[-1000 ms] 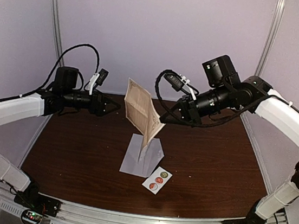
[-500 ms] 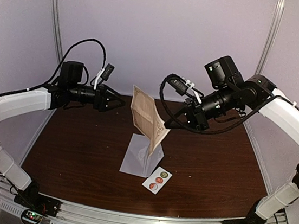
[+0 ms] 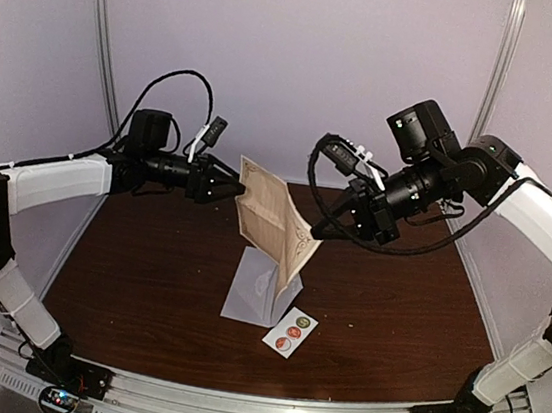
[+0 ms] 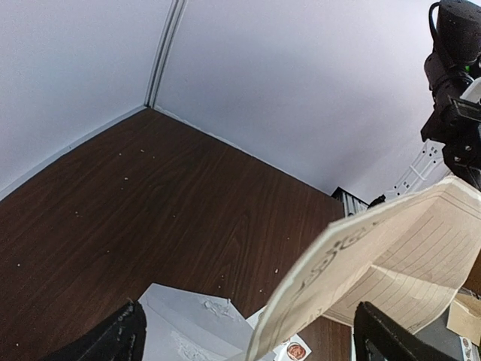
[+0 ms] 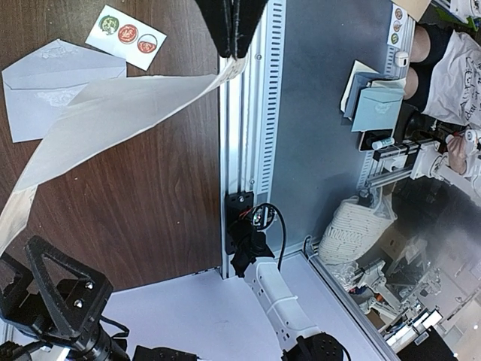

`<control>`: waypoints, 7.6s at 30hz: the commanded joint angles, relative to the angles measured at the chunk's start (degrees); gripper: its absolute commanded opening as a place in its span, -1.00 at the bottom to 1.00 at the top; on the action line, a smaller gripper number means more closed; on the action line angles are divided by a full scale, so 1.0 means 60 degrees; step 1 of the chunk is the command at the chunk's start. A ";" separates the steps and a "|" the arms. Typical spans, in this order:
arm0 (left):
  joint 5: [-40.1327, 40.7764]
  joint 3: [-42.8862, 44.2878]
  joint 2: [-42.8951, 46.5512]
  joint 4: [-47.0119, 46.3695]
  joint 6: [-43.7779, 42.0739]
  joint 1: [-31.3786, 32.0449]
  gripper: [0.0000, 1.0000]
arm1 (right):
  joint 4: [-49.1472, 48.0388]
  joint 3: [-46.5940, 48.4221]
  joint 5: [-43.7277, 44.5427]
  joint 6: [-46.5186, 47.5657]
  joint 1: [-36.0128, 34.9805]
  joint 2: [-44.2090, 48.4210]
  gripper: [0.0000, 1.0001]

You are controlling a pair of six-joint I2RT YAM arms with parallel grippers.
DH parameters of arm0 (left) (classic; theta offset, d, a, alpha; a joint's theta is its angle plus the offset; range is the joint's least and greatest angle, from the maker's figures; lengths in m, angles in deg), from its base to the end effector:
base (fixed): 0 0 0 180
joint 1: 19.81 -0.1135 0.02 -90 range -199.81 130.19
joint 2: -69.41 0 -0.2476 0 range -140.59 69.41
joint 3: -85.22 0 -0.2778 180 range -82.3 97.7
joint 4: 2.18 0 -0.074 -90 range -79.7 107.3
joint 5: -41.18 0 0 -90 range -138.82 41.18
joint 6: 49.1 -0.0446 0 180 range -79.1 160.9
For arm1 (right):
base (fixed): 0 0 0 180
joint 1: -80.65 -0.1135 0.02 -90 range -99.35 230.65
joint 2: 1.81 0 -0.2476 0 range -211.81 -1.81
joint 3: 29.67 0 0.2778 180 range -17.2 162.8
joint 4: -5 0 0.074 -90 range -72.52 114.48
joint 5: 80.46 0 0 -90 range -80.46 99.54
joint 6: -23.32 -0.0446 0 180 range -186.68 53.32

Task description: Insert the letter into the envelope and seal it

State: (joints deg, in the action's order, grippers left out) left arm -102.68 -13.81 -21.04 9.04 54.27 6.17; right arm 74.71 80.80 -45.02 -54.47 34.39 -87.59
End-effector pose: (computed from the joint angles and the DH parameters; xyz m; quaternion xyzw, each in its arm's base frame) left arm 0.3346 -0.2031 0.2799 0.3365 0.7007 -0.5215 0.3519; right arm 0.1983 0.2598 0.4058 -0.5541 0.6310 0.5045 0.2011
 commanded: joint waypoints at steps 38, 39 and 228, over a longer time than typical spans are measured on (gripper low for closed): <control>-0.1211 -0.0447 0.0183 -0.0623 -0.0070 0.0743 -1.00 | -0.6054 -0.0969 0.2142 -0.4800 0.0042 -0.0725 -0.56; -0.1220 -0.0475 0.0192 -0.0676 -0.0012 0.0772 -1.00 | -0.6292 -0.1005 0.2201 -0.4955 0.0041 -0.0820 -0.39; 1.2312 -0.2598 0.2198 -0.0755 -0.6252 0.5827 0.92 | -0.9136 -0.3219 0.1817 -0.9918 0.0181 -0.1316 -1.00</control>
State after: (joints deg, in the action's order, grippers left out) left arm -33.57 -30.01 -7.23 8.27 18.68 40.49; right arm 21.29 59.51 -32.54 -110.17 35.88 -94.89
